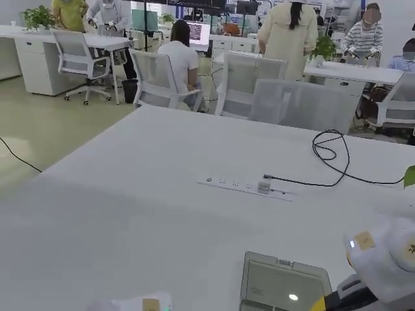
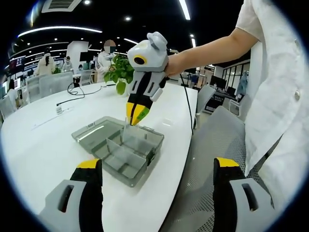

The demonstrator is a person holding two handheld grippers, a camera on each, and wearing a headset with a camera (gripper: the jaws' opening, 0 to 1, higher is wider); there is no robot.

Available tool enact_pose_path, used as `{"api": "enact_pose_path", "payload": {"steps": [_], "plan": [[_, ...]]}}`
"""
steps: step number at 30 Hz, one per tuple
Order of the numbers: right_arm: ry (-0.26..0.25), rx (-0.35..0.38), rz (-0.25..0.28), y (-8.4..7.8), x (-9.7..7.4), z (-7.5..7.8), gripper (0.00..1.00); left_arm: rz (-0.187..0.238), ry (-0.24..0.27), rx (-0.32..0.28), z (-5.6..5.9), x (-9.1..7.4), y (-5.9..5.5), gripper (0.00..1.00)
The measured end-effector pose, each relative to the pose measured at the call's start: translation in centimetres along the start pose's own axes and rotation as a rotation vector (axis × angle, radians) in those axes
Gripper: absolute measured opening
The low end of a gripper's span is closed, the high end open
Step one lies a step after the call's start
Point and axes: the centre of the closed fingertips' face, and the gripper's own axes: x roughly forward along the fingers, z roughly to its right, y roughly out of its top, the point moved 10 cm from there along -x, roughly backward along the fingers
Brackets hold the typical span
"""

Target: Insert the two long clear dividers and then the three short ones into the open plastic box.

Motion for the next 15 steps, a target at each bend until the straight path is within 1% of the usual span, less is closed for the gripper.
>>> {"api": "enact_pose_path", "payload": {"steps": [5,12,15], "plan": [[0.0,-0.004,0.006,-0.14,0.15,-0.07,0.03,0.002,-0.001,-0.006,0.0,0.07,-0.04,0.96],[-0.004,-0.068,0.011,0.09,0.53,-0.47,0.03,-0.001,-0.009,-0.013,0.14,0.26,-0.11,0.96],[-0.004,-0.082,0.009,0.18,0.74,-0.55,0.02,-0.003,-0.012,-0.013,0.21,0.34,-0.09,0.95]]}}
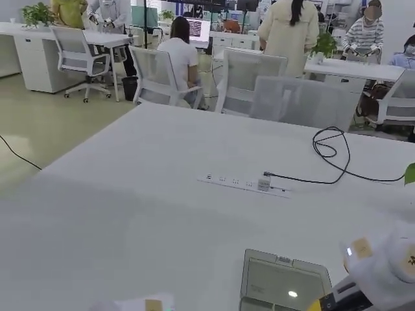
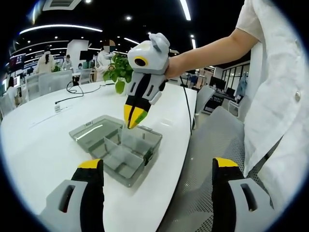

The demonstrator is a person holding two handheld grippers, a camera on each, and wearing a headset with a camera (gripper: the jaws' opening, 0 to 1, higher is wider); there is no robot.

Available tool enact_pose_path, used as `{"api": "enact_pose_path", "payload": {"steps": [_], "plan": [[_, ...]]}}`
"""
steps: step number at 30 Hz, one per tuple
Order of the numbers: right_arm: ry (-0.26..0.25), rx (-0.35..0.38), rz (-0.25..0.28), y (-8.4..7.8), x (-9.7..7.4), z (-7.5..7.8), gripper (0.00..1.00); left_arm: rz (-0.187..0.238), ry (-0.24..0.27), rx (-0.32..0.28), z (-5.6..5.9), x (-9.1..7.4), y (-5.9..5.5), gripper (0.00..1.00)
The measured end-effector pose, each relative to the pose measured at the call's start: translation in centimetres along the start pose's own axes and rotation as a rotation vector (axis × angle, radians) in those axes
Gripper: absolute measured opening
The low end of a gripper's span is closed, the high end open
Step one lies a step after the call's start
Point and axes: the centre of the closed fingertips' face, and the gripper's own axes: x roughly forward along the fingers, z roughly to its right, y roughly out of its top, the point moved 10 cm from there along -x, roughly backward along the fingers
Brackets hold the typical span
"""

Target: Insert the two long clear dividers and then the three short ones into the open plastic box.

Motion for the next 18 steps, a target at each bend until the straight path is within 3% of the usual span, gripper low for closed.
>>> {"api": "enact_pose_path", "payload": {"steps": [8,18], "plan": [[0.0,-0.002,-0.003,0.1,0.6,0.1,0.02,0.004,-0.001,0.0,0.0,0.0,0.1,0.95],[0.01,-0.012,-0.056,0.0,2.3,0.1,0.03,-0.003,0.001,0.0,-0.1,0.0,-0.2,0.97]]}}
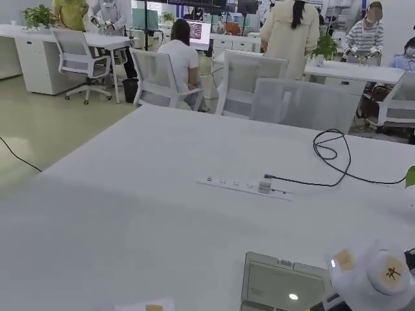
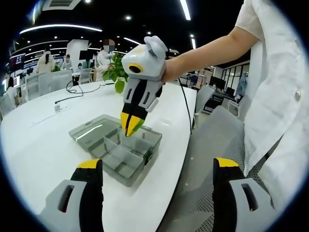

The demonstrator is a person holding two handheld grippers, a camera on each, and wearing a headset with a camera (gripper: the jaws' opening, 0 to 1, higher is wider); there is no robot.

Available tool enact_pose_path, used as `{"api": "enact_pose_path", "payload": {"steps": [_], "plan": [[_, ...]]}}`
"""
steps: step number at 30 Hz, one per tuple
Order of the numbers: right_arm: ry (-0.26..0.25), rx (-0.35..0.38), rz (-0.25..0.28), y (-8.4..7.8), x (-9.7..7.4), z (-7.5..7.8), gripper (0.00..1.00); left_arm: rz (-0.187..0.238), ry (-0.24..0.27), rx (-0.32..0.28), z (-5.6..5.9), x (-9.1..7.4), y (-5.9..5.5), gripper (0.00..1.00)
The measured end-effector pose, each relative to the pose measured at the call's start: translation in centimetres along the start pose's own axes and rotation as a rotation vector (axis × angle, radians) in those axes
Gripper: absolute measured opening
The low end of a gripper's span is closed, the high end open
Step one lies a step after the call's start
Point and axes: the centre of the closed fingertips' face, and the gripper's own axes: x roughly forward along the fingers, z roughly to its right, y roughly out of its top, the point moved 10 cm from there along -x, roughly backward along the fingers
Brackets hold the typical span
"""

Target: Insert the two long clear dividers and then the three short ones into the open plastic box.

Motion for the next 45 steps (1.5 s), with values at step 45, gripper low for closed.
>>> {"api": "enact_pose_path", "payload": {"steps": [45], "plan": [[-0.041,0.034,-0.018,-0.5,-0.5,-0.3,0.13,0.002,0.022,-0.019,-0.3,-0.3,-0.4,0.98]]}}
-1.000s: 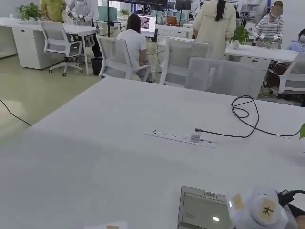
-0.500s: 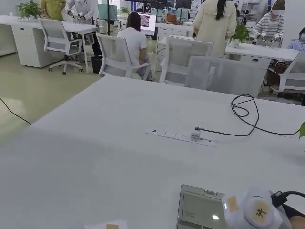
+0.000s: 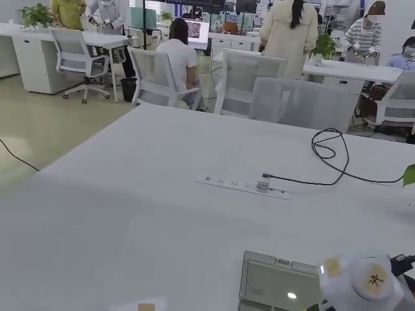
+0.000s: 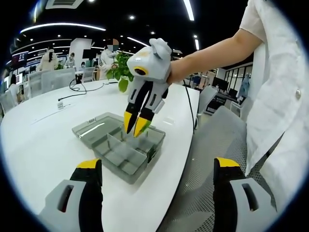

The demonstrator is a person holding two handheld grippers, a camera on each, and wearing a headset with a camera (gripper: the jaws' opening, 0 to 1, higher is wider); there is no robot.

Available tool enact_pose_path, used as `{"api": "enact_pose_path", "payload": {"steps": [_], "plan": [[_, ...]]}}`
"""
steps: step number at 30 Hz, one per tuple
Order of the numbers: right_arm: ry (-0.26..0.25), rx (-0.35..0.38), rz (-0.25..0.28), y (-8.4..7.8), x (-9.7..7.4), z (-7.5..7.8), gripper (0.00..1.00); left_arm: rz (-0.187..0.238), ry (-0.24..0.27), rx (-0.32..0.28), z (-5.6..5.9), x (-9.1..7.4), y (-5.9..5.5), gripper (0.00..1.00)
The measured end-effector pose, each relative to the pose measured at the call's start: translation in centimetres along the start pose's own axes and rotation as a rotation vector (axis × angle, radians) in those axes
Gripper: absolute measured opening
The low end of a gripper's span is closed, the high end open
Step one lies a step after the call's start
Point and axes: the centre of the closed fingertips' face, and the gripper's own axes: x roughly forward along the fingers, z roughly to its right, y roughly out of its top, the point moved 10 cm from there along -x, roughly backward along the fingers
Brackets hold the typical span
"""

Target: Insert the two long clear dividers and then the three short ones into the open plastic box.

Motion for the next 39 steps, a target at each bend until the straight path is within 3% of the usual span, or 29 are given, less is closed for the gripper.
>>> {"api": "enact_pose_path", "payload": {"steps": [12,20,30,39], "plan": [[-0.037,0.071,0.096,-0.5,-3.7,-1.0,0.23,-0.009,0.006,0.005,0.1,-0.1,0.0,1.0],[-0.067,0.089,0.106,-2.4,-6.6,-1.6,0.3,-0.009,0.019,-0.004,-0.1,-0.4,-0.1,1.0],[-0.088,0.116,0.031,-7.2,-9.3,-2.1,0.37,-0.013,0.026,-0.008,-0.3,-0.6,-0.1,1.0],[-0.084,0.14,-0.062,-11.8,-10.3,-2.2,0.42,-0.017,0.028,-0.011,-0.6,-0.7,-0.2,1.0]]}}
